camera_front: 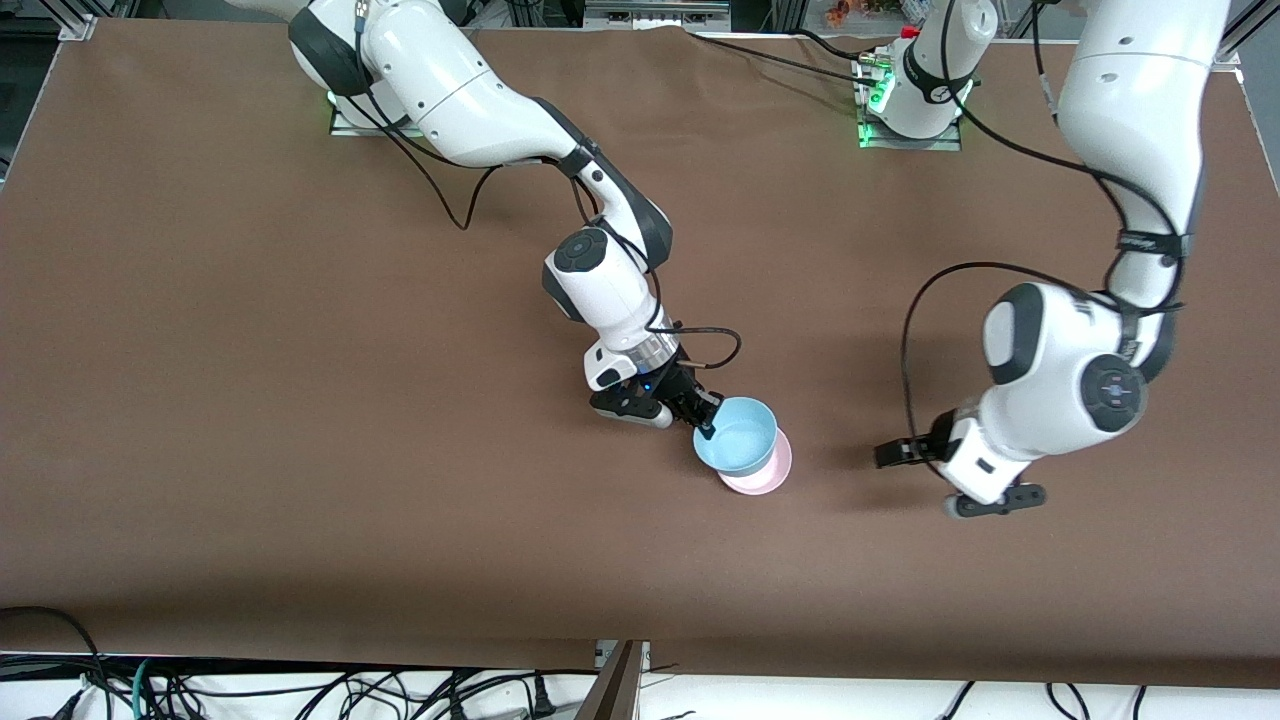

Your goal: Stack pink and blue bowls on white bowl

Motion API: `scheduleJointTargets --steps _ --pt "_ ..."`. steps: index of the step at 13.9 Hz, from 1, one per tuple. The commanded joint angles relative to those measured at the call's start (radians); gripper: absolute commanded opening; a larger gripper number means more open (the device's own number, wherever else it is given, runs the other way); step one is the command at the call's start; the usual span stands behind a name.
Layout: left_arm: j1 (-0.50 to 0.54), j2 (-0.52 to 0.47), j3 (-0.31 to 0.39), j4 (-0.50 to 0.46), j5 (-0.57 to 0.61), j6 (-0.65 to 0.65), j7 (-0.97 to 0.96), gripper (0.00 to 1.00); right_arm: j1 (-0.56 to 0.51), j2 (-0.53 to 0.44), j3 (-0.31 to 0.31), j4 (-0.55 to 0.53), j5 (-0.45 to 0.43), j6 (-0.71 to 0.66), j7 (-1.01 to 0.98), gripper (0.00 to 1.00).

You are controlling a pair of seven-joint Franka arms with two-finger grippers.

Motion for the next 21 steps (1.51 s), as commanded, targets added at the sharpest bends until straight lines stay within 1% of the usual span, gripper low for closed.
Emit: scheduleJointTargets --steps 1,3,5,9,10,12,13,15,17,19,21 --pt "0.034 -0.083 0.022 -0.021 0.031 -0.084 0.032 1.0 0.014 0.03 -0.003 0.07 0.006 0.001 0.017 0.0" --pt "0.046 -0.132 0.053 -0.021 0.031 -0.142 0.033 1.0 0.012 0.055 -0.006 0.096 0.006 0.002 0.015 0.0" --pt "0.058 -0.193 0.07 -0.019 0.031 -0.199 0.033 1.0 0.014 0.107 -0.011 0.154 0.005 0.002 0.014 0.0" --pt "0.074 -0.297 0.076 -0.01 0.032 -0.317 0.032 1.0 0.02 0.119 -0.012 0.159 0.005 0.004 0.014 0.0" --pt "0.075 -0.31 0.076 -0.01 0.044 -0.337 0.033 1.0 0.026 0.121 -0.014 0.16 0.005 0.004 0.012 0.0" --pt "0.074 -0.346 0.074 -0.009 0.128 -0.353 0.035 1.0 0.028 0.133 -0.014 0.167 0.005 0.005 0.012 0.0" --pt "0.074 -0.363 0.071 -0.01 0.142 -0.371 0.035 1.0 0.034 0.137 -0.015 0.173 0.003 0.005 0.012 0.0" --pt "0.074 -0.4 0.068 -0.009 0.146 -0.42 0.035 1.0 0.034 0.15 -0.017 0.176 0.003 0.005 0.012 0.0" --pt "0.074 -0.442 0.068 -0.009 0.147 -0.437 0.035 1.0 0.035 0.156 -0.017 0.18 0.003 0.007 0.012 0.0" --pt "0.074 -0.459 0.067 -0.009 0.147 -0.486 0.035 1.0 0.034 0.157 -0.018 0.18 0.002 0.007 0.011 0.0" --pt "0.074 -0.468 0.065 -0.009 0.147 -0.497 0.035 1.0 0.034 0.157 -0.018 0.18 0.002 0.007 0.011 0.0"
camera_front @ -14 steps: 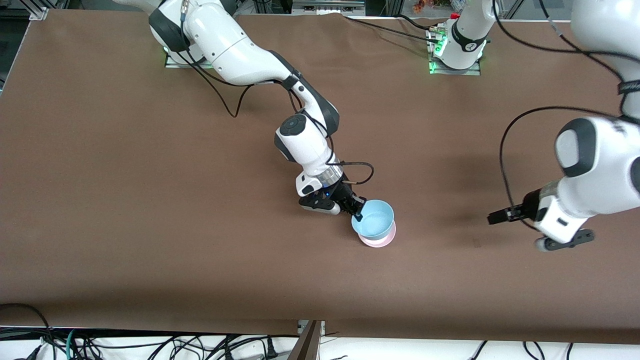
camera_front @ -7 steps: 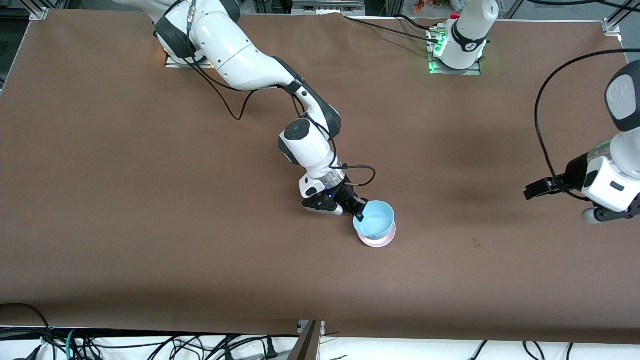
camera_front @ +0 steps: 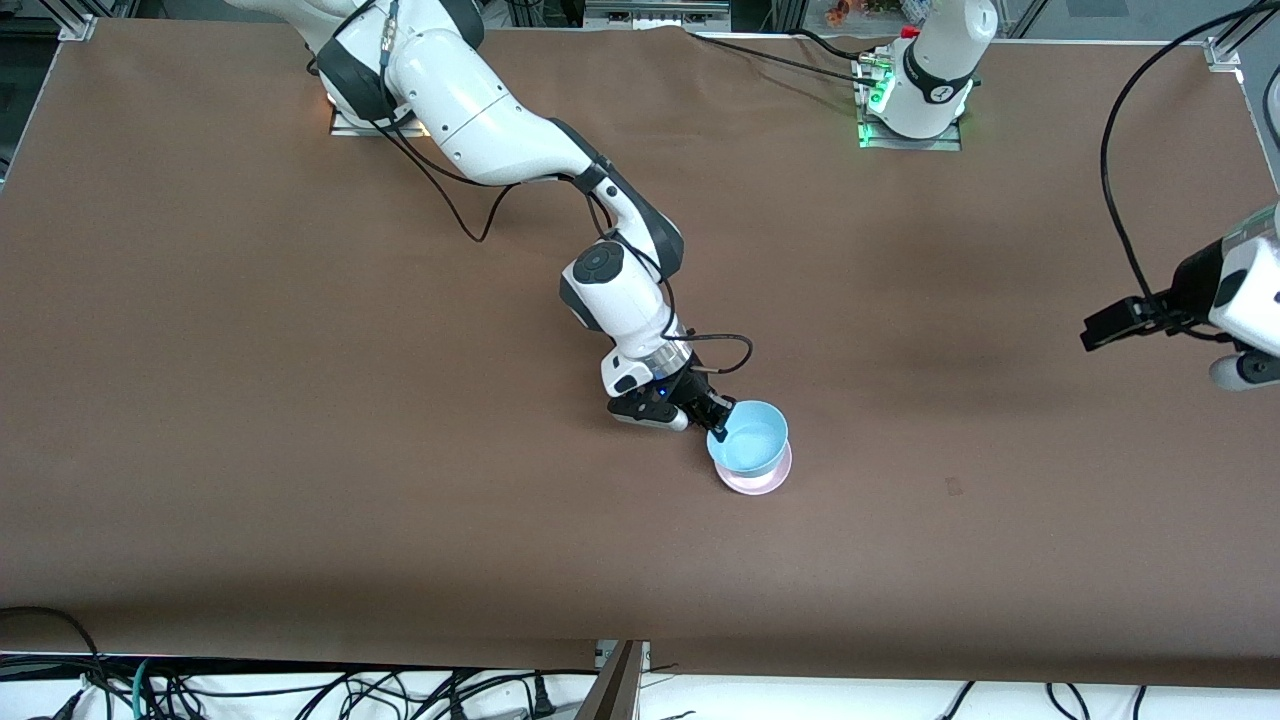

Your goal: Stack pink and blue bowls on white bowl

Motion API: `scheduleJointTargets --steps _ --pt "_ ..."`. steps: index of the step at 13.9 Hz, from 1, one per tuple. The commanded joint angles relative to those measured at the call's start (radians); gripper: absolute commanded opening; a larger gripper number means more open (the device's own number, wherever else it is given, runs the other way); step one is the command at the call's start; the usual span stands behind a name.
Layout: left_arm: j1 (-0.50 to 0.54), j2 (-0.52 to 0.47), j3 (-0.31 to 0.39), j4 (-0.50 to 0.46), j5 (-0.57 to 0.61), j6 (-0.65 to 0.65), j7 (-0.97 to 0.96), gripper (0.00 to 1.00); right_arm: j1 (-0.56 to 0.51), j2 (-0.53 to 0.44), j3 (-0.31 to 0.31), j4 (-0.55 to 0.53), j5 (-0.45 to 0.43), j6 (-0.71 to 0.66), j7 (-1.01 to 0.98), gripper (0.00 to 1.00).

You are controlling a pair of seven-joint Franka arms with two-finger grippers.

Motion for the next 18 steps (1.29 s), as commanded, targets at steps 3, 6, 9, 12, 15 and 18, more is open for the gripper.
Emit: scheduleJointTargets --steps 3,6,9,12,15,18 --pt "0.004 -0.02 -0.008 -0.016 0.015 -0.033 0.048 1.0 0.009 0.029 -0.011 0.051 0.002 0.006 0.005 0.0" --pt "0.004 -0.009 -0.001 -0.014 0.012 -0.039 0.09 1.0 0.009 0.029 -0.013 0.051 0.002 0.006 0.005 0.01" --pt "0.021 -0.007 0.001 -0.014 0.009 -0.04 0.092 1.0 0.009 0.029 -0.013 0.051 0.002 0.006 0.003 0.07" --pt "0.023 -0.003 -0.001 -0.013 0.007 -0.042 0.092 1.0 0.009 0.029 -0.015 0.052 0.0 0.006 0.003 0.1" --pt "0.024 -0.001 -0.001 -0.013 0.007 -0.043 0.092 1.0 0.009 0.029 -0.015 0.057 0.002 0.006 0.003 0.13" --pt "0.024 -0.001 -0.001 -0.013 0.007 -0.043 0.092 1.0 0.009 0.029 -0.015 0.058 0.0 0.006 0.003 0.14"
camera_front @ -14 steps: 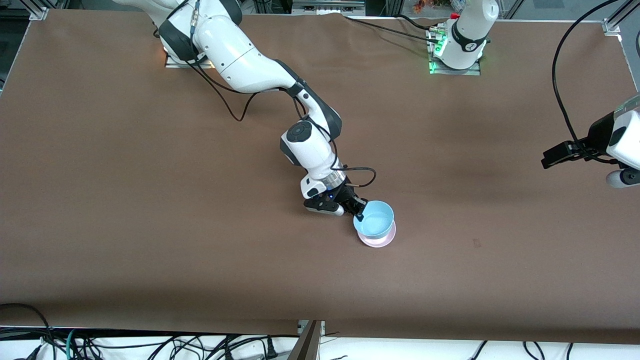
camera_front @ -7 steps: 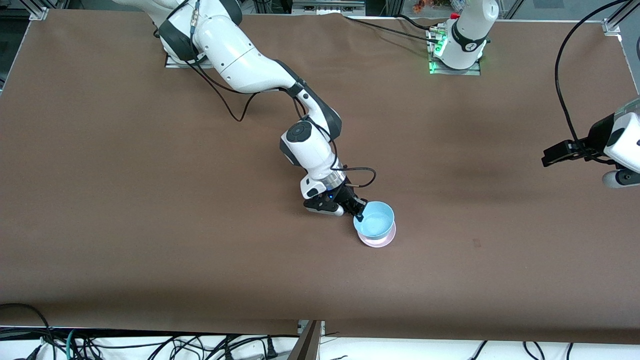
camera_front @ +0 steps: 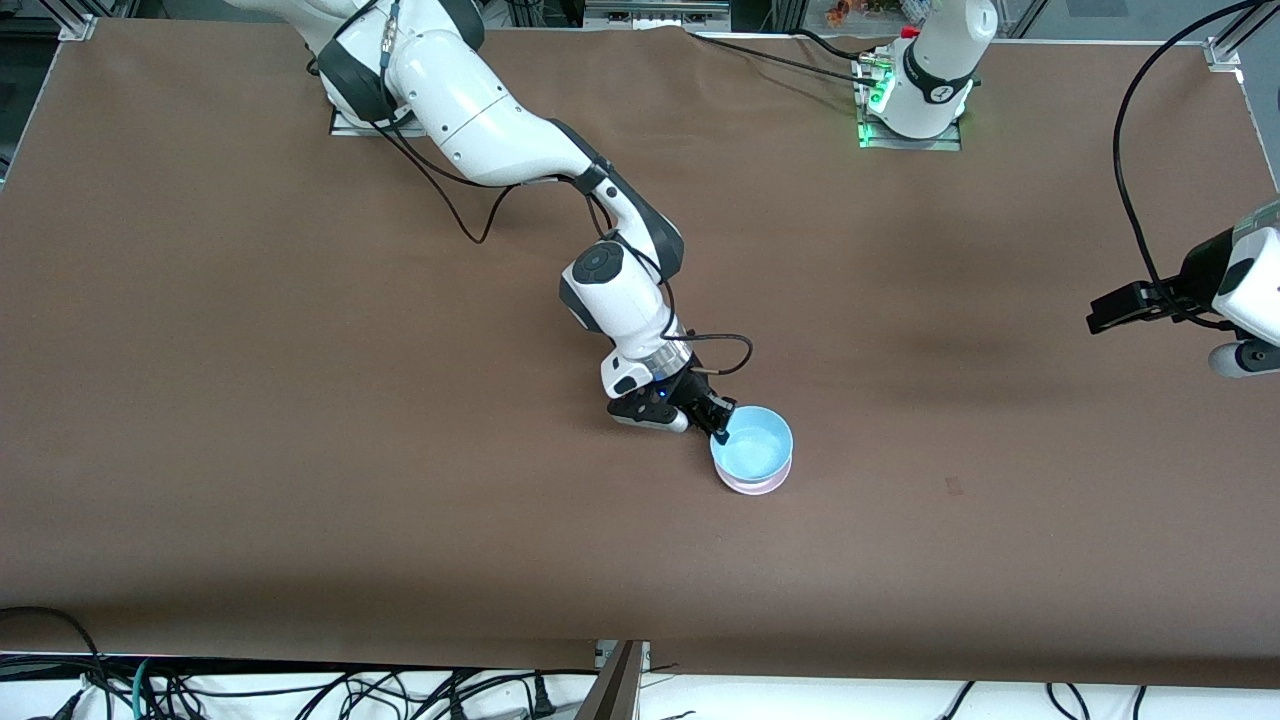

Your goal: Stack pink and blue bowls on white bowl

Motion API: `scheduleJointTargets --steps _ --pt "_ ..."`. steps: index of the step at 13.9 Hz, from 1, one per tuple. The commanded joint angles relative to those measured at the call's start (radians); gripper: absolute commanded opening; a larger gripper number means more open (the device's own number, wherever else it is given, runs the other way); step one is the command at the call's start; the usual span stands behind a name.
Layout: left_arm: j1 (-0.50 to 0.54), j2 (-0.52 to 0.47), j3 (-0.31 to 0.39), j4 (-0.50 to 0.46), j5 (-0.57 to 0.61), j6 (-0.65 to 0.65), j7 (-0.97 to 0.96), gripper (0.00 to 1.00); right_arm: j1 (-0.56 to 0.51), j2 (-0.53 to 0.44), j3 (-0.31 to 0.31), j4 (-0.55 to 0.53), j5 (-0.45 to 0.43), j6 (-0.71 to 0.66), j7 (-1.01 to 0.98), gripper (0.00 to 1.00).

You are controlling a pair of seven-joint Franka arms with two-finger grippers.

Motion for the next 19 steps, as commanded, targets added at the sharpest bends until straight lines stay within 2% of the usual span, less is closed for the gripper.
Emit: scheduleJointTargets --steps 1,8,14,19 --pt "0.006 -0.003 -0.006 0.002 0.001 -0.011 0.022 1.0 0.009 0.026 -0.01 0.045 0.002 0.006 0.003 0.15" --pt "0.01 0.007 -0.006 0.014 -0.028 -0.011 0.019 1.0 0.007 0.026 -0.011 0.045 0.002 0.006 0.003 0.21" --pt "0.009 0.007 -0.006 0.015 -0.028 -0.011 0.019 1.0 0.001 0.021 -0.007 0.045 0.002 0.006 -0.001 0.21" --pt "0.007 0.007 -0.007 0.015 -0.026 -0.011 0.018 1.0 -0.007 0.02 -0.01 0.088 0.002 0.002 -0.006 0.19"
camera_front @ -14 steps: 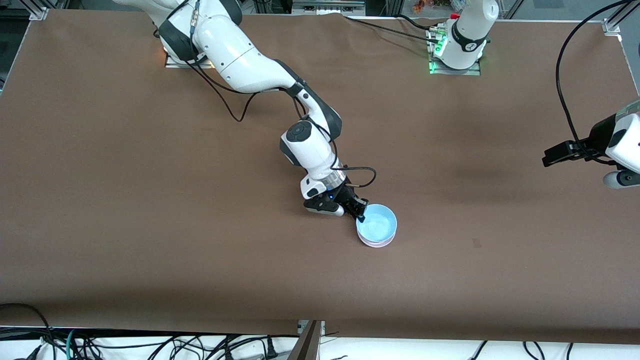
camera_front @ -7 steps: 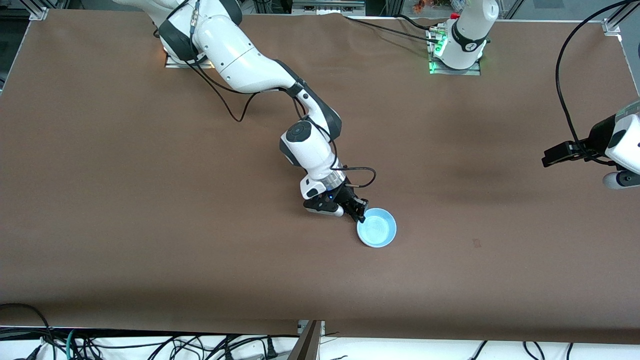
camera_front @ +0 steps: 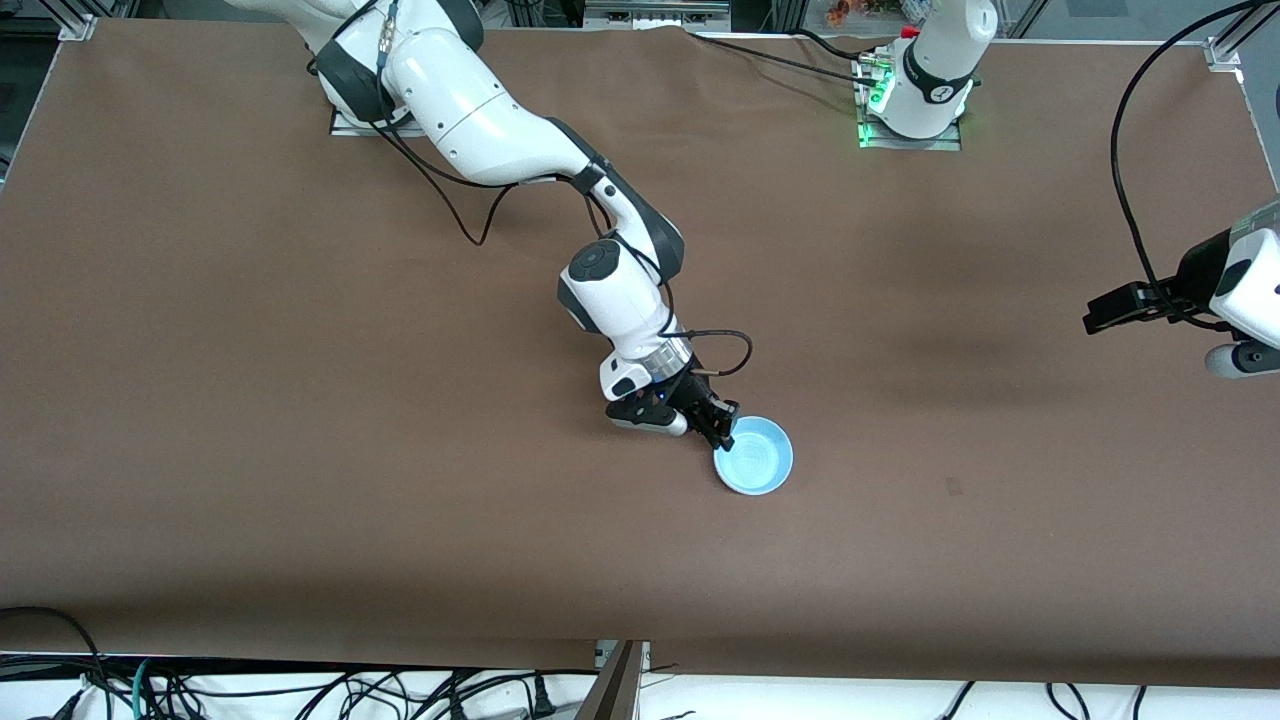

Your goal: Stack pink and blue bowls on white bowl

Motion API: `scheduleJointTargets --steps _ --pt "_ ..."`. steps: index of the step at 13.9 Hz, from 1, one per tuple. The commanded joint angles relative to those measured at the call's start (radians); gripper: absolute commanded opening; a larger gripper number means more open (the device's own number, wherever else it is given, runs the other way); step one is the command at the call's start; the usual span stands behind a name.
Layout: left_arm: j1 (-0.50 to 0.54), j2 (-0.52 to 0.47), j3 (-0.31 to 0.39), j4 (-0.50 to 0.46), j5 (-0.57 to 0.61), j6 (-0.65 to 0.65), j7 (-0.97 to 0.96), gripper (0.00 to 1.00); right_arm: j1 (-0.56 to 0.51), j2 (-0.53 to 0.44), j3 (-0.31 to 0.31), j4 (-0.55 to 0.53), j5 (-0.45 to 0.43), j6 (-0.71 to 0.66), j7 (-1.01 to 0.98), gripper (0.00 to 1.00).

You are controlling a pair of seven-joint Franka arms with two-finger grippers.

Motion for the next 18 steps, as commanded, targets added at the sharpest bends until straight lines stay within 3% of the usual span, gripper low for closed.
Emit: scheduleJointTargets --steps 1,4,7,14,18 --pt "0.008 0.004 -0.005 0.015 -0.019 -0.011 0.018 1.0 0.0 0.021 -0.005 0.036 0.002 -0.002 -0.007 0.19" --pt "0.008 0.004 -0.005 0.017 -0.019 -0.011 0.018 1.0 -0.017 0.012 -0.004 0.038 0.003 -0.025 -0.013 0.18" --pt "0.007 0.004 -0.005 0.017 -0.014 -0.011 0.018 1.0 -0.069 -0.075 0.027 0.062 0.01 -0.224 -0.012 0.16" --pt "0.01 0.004 -0.005 0.017 -0.019 -0.011 0.018 1.0 -0.287 -0.372 0.2 0.058 0.019 -0.842 -0.062 0.21" --pt "0.008 0.004 -0.005 0.017 -0.019 -0.011 0.016 1.0 -0.459 -0.546 0.217 0.033 0.12 -1.282 -0.382 0.26"
